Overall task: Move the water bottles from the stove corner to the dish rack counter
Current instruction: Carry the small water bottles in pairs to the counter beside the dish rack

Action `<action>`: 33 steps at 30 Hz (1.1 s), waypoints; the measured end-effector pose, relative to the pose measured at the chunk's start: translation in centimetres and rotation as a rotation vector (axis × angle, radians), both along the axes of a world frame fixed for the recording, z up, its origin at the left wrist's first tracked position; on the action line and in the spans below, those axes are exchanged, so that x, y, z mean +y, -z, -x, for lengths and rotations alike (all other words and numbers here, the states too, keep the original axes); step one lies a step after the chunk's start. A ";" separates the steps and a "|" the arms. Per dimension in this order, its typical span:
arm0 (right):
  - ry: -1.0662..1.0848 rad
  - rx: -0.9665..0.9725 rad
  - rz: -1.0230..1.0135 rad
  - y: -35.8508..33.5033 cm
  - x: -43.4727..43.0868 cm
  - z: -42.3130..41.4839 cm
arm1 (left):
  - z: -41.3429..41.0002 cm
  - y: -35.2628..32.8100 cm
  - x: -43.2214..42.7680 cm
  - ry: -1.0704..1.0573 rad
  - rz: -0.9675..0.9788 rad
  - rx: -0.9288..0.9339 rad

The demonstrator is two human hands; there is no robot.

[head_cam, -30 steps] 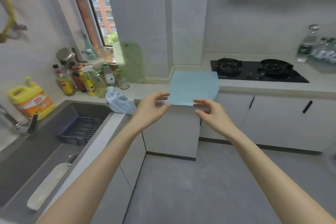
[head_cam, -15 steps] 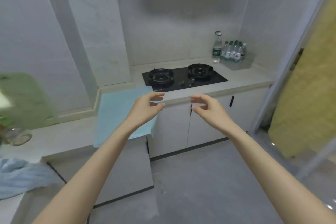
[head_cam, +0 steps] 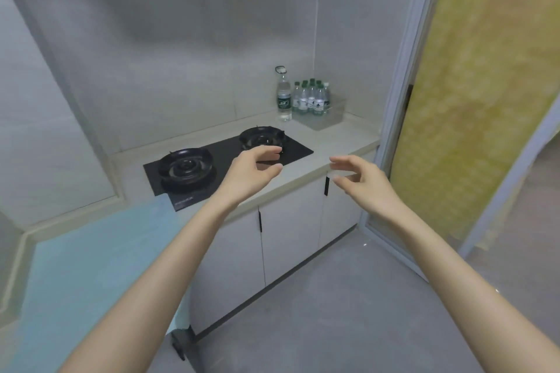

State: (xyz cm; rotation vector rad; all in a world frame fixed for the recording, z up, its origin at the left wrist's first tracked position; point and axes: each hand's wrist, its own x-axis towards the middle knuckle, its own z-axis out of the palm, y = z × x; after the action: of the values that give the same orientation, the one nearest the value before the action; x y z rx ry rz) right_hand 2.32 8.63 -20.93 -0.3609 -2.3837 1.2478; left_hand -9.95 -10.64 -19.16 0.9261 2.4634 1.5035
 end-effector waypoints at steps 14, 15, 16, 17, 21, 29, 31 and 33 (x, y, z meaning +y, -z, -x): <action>-0.001 -0.010 -0.003 -0.4 21.1 16.4 | 15.9 -0.2 21.4 0.022 0.033 0.033; -0.006 -0.012 -0.001 -0.6 22.6 17.5 | 17.1 -0.2 22.8 0.016 0.026 0.030; -0.011 -0.012 0.000 -0.7 24.0 18.8 | 18.3 -0.2 24.2 0.011 0.021 0.025; -0.014 -0.014 0.001 -0.7 25.4 20.1 | 19.5 -0.2 25.6 0.009 0.018 0.022; -0.029 -0.020 0.009 -0.7 29.9 25.0 | 24.0 -0.2 29.9 0.004 0.029 0.006; -0.048 -0.028 0.014 0.8 36.6 35.6 | 34.9 2.0 37.0 -0.011 0.033 -0.029; -0.047 -0.032 0.005 1.1 38.2 38.4 | 38.0 2.7 38.7 -0.015 0.022 -0.039; -0.041 -0.032 -0.001 1.4 40.0 41.5 | 41.3 3.4 40.4 -0.018 0.022 -0.056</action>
State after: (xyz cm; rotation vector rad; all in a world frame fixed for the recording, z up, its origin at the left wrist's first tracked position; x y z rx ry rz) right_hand -39.19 48.60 -22.30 -0.3356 -2.4304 1.2688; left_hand -51.27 29.79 -22.58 0.8477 2.4506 1.4839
